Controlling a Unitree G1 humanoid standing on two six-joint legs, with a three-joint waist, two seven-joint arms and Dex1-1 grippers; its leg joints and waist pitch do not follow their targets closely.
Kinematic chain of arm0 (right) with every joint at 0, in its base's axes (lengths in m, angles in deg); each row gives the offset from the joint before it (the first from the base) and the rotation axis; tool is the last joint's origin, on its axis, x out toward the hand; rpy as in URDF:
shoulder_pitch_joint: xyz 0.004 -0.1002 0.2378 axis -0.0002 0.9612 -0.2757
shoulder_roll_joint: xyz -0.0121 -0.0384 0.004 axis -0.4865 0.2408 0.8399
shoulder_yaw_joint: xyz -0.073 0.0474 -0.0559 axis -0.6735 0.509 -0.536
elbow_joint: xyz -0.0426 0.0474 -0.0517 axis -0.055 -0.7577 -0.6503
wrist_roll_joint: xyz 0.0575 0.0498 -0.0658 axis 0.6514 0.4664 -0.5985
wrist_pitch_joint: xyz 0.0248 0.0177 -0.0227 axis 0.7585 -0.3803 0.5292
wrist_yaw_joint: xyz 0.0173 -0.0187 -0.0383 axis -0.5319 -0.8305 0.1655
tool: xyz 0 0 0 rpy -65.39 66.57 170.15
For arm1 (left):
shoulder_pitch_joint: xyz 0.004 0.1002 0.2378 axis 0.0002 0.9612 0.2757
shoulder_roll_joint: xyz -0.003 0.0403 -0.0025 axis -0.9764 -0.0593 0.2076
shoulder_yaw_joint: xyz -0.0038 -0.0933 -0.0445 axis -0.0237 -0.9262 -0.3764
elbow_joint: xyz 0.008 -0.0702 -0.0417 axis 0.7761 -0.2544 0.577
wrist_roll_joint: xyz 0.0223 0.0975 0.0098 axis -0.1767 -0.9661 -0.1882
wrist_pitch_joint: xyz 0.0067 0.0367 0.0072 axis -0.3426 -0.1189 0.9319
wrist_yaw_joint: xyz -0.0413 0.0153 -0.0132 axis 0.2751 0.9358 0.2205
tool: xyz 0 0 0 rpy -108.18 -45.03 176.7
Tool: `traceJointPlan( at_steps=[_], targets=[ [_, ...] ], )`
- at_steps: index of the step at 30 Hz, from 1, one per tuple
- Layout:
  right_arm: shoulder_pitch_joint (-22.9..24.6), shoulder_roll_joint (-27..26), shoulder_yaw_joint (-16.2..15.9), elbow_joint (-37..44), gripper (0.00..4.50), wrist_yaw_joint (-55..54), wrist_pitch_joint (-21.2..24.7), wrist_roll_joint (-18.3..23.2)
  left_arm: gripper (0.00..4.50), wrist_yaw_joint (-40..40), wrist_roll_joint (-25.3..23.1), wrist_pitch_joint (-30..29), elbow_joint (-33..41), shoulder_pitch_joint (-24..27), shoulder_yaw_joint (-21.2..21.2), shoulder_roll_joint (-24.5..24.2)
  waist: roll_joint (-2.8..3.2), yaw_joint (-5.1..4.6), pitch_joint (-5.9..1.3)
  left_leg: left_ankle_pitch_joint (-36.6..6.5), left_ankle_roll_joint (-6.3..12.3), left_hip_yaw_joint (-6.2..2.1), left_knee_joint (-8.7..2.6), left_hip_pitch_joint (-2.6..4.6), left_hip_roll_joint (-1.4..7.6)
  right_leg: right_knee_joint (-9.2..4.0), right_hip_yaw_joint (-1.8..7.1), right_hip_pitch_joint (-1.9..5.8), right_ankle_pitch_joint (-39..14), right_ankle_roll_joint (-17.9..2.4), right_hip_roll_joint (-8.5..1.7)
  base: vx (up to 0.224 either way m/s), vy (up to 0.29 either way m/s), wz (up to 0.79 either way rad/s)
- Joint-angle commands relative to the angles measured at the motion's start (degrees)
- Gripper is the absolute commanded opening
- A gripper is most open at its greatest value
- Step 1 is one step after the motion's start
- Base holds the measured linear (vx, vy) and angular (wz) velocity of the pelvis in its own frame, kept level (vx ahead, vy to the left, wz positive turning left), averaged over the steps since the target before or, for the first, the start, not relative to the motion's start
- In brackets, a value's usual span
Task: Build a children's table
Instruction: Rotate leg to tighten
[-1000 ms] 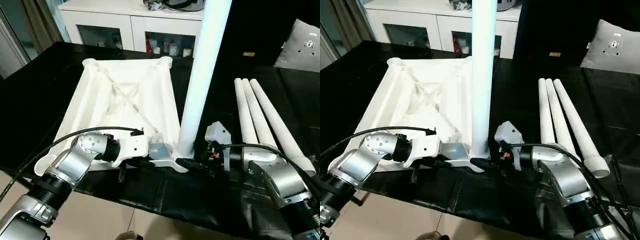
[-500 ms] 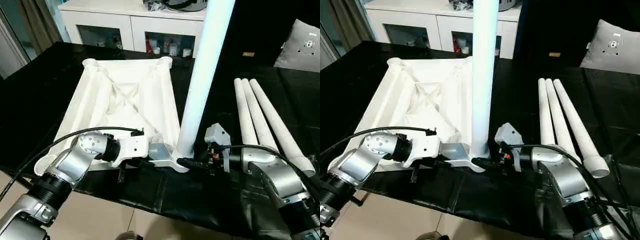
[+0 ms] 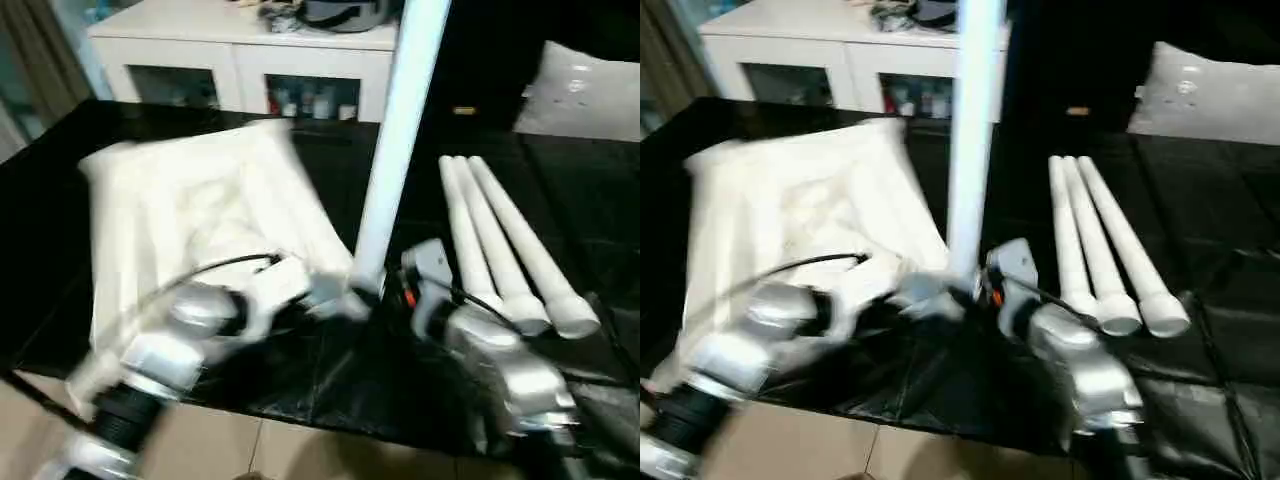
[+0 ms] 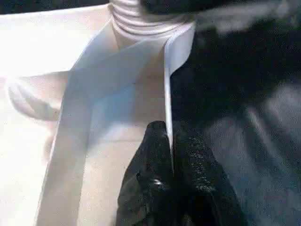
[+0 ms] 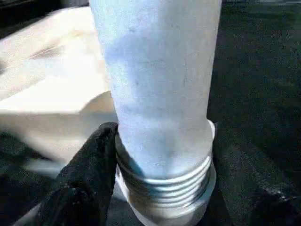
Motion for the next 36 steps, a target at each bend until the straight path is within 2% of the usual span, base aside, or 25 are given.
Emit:
traceJointPlan(
  at_steps=[1,2,4,5,7,9,13,14,15,16,17,19,22,23,25,26,30,33,36],
  targets=[
    [-0.4,-2.6,-1.1,-6.7,2.68,-4.3,3.1,-0.1,0.00,-3.4,-0.1,-0.7,4.6,-1.6,2.3,3.9,-0.13,0.15,-2.42,-16.0,-1.32,-1.75,-4.88,0.69,3.54,-5.78,2.90,1.02,-15.4,-11.4,-5.13,0.000,0.000,0.00],
    [-0.8,-2.7,-1.3,-7.5,2.68,-4.8,3.2,-0.6,0.00,-4.7,-0.8,-0.7,4.4,-1.9,2.5,4.9,-0.33,0.07,-2.45,-15.5,-1.11,-1.81,-4.93,0.42,3.46,-5.87,2.87,1.21,-15.0,-10.9,-5.10,0.000,0.000,0.00],
    [-1.2,-2.6,-2.2,-8.1,2.68,-5.0,3.2,-1.6,0.00,-5.7,-1.2,-0.9,4.8,-2.3,3.1,5.4,-0.32,0.14,-2.52,-15.2,-0.81,-1.77,-4.85,0.43,3.48,-5.84,2.91,1.13,-13.9,-10.5,-5.00,0.000,0.000,0.00],
    [-1.4,-2.9,-2.0,-8.2,2.68,-4.9,2.7,-2.0,0.00,-6.0,-1.3,-1.4,5.2,-2.3,3.2,5.6,-0.42,0.14,-2.67,-14.3,-0.47,-1.72,-4.82,0.28,3.45,-5.76,2.91,1.24,-12.4,-10.5,-4.95,0.000,0.000,0.00],
    [-1.6,-3.4,-0.7,-8.1,2.68,-5.8,1.7,-2.4,0.00,-6.0,-2.2,-1.7,5.5,-2.5,3.5,4.7,-0.26,0.23,-2.79,-12.7,0.01,-1.72,-4.76,0.12,3.47,-5.53,2.90,1.29,-9.5,-10.8,-4.94,0.000,0.000,0.00],
    [-1.6,-3.3,-0.6,-8.0,3.24,-6.0,1.4,-2.5,0.00,-6.0,-2.6,-1.6,5.4,-2.6,3.6,4.2,-0.32,0.22,-2.91,-11.6,0.37,-1.66,-4.65,0.02,3.43,-5.33,2.84,1.36,-7.2,-11.2,-4.94,0.000,0.000,0.00],
    [-0.9,-1.3,0.1,-6.6,3.55,-3.7,-1.8,-1.9,0.00,-5.4,-2.9,2.0,3.0,-3.0,2.0,1.9,-0.26,0.37,-2.97,-12.2,0.60,-1.52,-4.58,0.10,3.54,-5.43,2.87,1.37,-6.7,-11.7,-5.06,0.000,0.000,0.00],
    [-0.9,-1.3,0.1,-6.6,3.62,-3.7,-1.8,-1.9,0.00,-5.4,-2.9,2.0,3.0,-3.0,2.0,1.9,-0.22,0.47,-3.05,-11.2,0.70,-1.53,-4.57,0.08,3.54,-5.23,2.81,1.43,-5.4,-11.7,-4.92,0.000,0.000,0.00],
    [-0.1,1.0,0.1,-5.3,3.69,-0.5,-4.5,-1.3,0.00,-4.5,-2.8,3.4,1.6,-3.2,1.9,0.4,0.05,0.59,-3.07,-11.0,0.81,-1.58,-4.52,0.06,3.51,-5.21,2.77,1.39,-4.9,-11.6,-4.94,0.000,0.000,0.00],
    [0.1,1.7,0.2,-4.9,3.83,0.5,-5.2,-1.1,0.00,-4.2,-2.8,3.6,1.3,-3.3,1.9,0.0,-0.09,0.75,-3.14,-10.9,0.98,-1.47,-4.41,0.19,3.56,-5.24,2.76,1.44,-4.0,-11.5,-4.87,0.000,0.000,0.00],
    [0.9,3.6,0.3,-3.6,3.83,4.1,-6.3,-0.3,0.00,-3.1,-2.7,4.4,0.3,-3.5,1.9,-1.0,0.03,0.86,-3.17,-10.6,1.06,-1.51,-4.41,0.21,3.63,-5.07,2.77,1.47,-3.1,-11.6,-4.89,0.000,0.000,0.00],
    [2.1,6.5,0.5,-1.5,4.01,9.6,-7.5,1.2,0.00,-1.3,-2.4,5.7,-0.8,-3.7,2.0,-2.4,0.00,1.37,-3.31,-9.5,2.09,-1.46,-4.18,0.08,3.66,-4.88,2.72,1.67,0.0,-11.9,-4.86,0.000,0.000,0.00],
    [3.0,10.2,0.9,0.8,4.14,15.8,-8.3,3.0,0.00,1.6,-1.5,7.3,-1.5,-3.9,2.5,-4.0,0.07,1.54,-3.79,-5.0,4.16,-1.49,-3.60,-0.33,3.60,-3.99,2.47,1.89,7.7,-13.1,-4.85,0.000,0.000,0.00],
    [3.2,12.2,0.9,1.6,4.35,18.5,-8.5,3.6,0.00,3.1,-1.1,8.1,-1.9,-4.0,2.8,-4.9,0.05,1.62,-3.73,-4.3,4.98,-1.53,-3.51,-0.48,3.58,-3.86,2.36,1.93,9.2,-13.4,-4.81,0.000,0.000,0.00],
    [3.0,14.7,0.8,2.1,4.44,21.9,-8.8,4.5,0.00,6.1,-0.3,10.5,-2.7,-4.2,3.5,-6.3,-0.04,1.54,-3.70,-4.7,5.70,-1.45,-3.47,-0.44,3.55,-3.89,2.30,1.89,9.2,-13.9,-4.84,0.000,0.000,0.00],
    [2.7,16.1,0.6,2.3,4.44,23.7,-8.7,4.9,0.00,7.8,0.0,11.5,-3.1,-4.2,4.0,-7.2,-0.03,1.64,-3.59,-6.0,5.81,-1.42,-3.50,-0.34,3.60,-4.15,2.31,1.85,7.2,-14.1,-4.95,0.000,0.000,0.00],
    [1.4,20.2,-0.3,2.7,4.44,29.7,-8.2,5.6,0.00,12.9,0.5,15.5,-4.2,-4.6,5.5,-9.9,0.08,2.11,-3.45,-7.9,4.92,-1.37,-3.67,-0.02,3.87,-4.40,2.32,1.65,2.0,-14.4,-4.96,0.000,0.000,0.00],
    [-1.6,22.9,-1.2,1.9,4.44,34.2,-7.3,5.5,0.00,19.3,0.8,19.8,-5.0,-5.1,7.4,-13.2,0.03,2.29,-3.53,-7.1,4.88,-1.36,-3.64,0.03,3.96,-4.17,2.31,1.56,2.6,-14.7,-4.90,0.000,0.000,0.00],
    [-2.4,23.7,-2.4,1.3,4.44,35.5,-8.1,4.5,0.00,21.1,0.8,21.2,-5.7,-5.4,8.0,-14.0,0.10,2.81,-3.56,-6.8,4.90,-1.13,-3.48,0.15,3.94,-4.02,2.34,1.41,3.0,-15.1,-4.99,0.000,0.000,0.00]
  ],
)
